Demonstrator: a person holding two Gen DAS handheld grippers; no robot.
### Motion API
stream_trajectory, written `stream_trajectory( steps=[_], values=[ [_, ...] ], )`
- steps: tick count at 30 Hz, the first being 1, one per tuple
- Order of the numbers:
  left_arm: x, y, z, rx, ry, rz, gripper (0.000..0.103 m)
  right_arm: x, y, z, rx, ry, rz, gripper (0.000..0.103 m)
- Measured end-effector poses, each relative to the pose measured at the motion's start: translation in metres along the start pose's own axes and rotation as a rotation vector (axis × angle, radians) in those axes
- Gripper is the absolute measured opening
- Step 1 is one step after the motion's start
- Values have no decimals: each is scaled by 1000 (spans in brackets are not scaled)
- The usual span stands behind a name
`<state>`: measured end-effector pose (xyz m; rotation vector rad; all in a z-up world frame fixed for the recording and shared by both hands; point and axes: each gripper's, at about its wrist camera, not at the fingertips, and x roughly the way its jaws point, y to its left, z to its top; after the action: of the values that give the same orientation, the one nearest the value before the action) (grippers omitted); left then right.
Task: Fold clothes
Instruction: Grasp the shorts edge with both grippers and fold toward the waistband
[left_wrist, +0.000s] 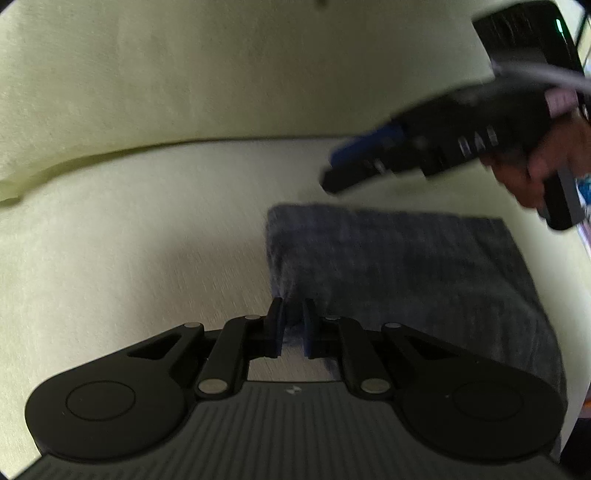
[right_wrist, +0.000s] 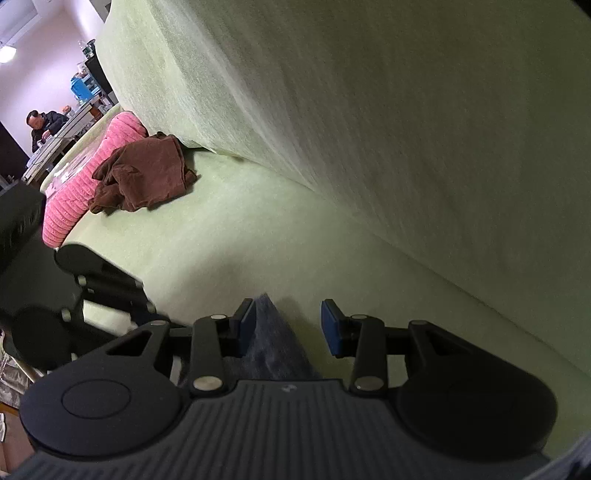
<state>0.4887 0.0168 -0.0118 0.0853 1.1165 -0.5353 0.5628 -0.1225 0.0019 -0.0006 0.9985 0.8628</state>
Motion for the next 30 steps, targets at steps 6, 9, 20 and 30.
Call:
stream_trajectory(
  steps=[6,9,20,30],
  values=[
    [4,-8,-7,16,3,30,10,29,13,10,-60,72,30,34],
    [4,-13,-15,21,-22,54,10,41,19,9,-88,100,51,0],
    [1,-24,-31,13,-79,117,22,53,17,-3,-104,46,-62,1],
    [-37,-34,-11,8,-151,126,10,-25,23,-11,56,-106,-162,20]
  ],
)
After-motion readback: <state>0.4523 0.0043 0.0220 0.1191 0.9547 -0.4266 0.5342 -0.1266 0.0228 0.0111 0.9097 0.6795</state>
